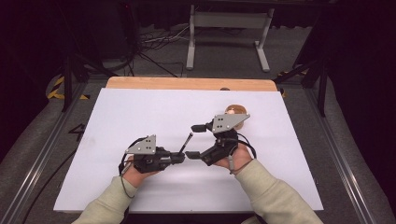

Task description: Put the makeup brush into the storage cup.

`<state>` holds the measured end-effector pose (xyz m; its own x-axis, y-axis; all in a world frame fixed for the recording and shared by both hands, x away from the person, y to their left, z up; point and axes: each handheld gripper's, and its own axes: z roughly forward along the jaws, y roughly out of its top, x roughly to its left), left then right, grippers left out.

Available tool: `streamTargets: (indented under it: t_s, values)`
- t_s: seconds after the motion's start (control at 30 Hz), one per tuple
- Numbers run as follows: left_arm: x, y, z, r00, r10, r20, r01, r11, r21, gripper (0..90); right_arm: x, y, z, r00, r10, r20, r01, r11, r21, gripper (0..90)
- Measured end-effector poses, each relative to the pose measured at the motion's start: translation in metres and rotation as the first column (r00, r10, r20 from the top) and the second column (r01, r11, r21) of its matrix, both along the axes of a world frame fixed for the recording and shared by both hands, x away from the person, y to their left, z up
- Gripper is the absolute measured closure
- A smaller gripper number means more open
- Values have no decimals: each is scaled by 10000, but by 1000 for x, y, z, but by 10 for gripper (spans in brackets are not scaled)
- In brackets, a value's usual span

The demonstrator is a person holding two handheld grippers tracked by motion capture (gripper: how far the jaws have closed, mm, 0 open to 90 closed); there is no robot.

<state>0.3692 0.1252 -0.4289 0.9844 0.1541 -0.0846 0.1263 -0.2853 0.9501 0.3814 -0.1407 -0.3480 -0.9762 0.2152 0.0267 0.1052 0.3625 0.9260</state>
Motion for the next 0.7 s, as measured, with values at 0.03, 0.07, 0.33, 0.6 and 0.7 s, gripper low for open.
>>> streamTargets:
  t_s: [0.03,0.07,0.33,0.6,0.7]
  values:
    - [0,0,0,10000,-4,12,4,10000,-12,833,0,1,-1,10000,1,-22,-1,10000,98,131]
    - [0,0,0,10000,-13,20,13,10000,-29,833,-1,2,-2,10000,-68,-17,68,9997,213,142]
    - [-1,-1,-1,9999,151,83,-151,9999,28,833,-4,8,-9,9987,-467,-180,480,9958,781,298]
    - [-1,-1,-1,9997,185,146,-186,9998,23,832,-4,8,-12,9988,-251,-416,282,9967,755,511]
    - [-1,-2,-1,9997,181,148,-181,9998,53,833,-4,8,-12,9985,-230,-505,266,9971,714,588]
